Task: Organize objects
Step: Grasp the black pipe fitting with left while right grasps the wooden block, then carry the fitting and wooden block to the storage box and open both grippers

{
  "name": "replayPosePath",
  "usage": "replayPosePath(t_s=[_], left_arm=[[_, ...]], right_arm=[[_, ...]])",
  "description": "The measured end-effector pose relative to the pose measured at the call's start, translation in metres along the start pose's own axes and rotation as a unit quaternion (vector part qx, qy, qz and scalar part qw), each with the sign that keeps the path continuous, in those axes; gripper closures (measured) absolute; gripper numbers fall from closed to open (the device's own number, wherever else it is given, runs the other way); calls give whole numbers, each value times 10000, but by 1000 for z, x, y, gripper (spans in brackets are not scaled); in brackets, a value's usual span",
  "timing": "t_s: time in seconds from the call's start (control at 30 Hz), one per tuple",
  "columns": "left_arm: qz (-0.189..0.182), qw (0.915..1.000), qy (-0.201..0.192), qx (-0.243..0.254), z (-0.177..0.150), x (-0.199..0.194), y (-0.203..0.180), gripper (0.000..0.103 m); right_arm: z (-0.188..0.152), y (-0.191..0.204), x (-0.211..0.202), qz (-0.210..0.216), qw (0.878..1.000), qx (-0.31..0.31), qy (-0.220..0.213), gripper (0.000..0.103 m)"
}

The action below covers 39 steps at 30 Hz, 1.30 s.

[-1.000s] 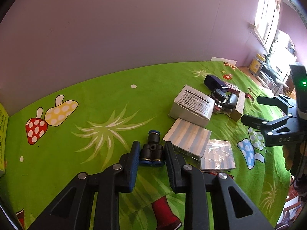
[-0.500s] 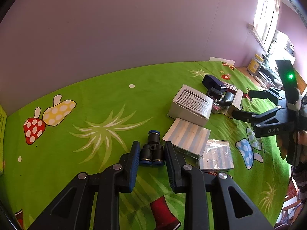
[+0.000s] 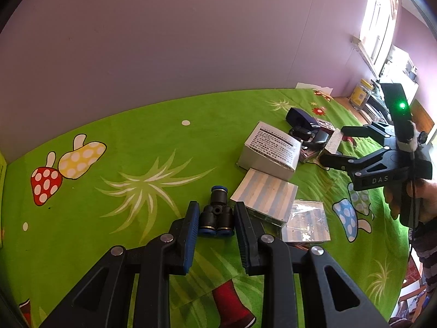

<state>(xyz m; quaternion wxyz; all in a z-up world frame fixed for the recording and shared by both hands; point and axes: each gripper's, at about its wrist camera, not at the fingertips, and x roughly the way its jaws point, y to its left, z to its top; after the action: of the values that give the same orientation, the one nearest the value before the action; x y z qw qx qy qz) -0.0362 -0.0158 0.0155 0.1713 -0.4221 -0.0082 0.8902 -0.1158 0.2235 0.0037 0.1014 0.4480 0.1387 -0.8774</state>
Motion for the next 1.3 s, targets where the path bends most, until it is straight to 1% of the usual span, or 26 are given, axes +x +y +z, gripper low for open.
replayPosePath(t_s=[0.2,0.33,0.5,0.67,0.93,1.1,1.3], left_arm=[[-2,10000,-64,-24,2,-2,-1,75],[36,9999,-103,-17,3,-4,-2,75],[69,9998,-164,-31,5,-10,-4,75],[80,9995,-307,7,8,-26,-13,75],[-138,9986,-417,308,11,-39,-54,76],[-353,9969,-410,564,9,-40,-86,76],[-675,9935,-381,839,0,-46,-126,76]], right_arm=[[3,-7,7,64,9998,203,-44,0],[1,-14,7,182,9987,471,-98,1],[-6,-22,-3,191,9974,665,-200,1],[-21,-31,-20,221,9954,888,-294,1],[-54,-51,-51,87,9923,1180,-360,1],[-79,-56,-82,7,9896,1387,-382,1],[-104,-76,-107,-162,9857,1619,-434,1]])
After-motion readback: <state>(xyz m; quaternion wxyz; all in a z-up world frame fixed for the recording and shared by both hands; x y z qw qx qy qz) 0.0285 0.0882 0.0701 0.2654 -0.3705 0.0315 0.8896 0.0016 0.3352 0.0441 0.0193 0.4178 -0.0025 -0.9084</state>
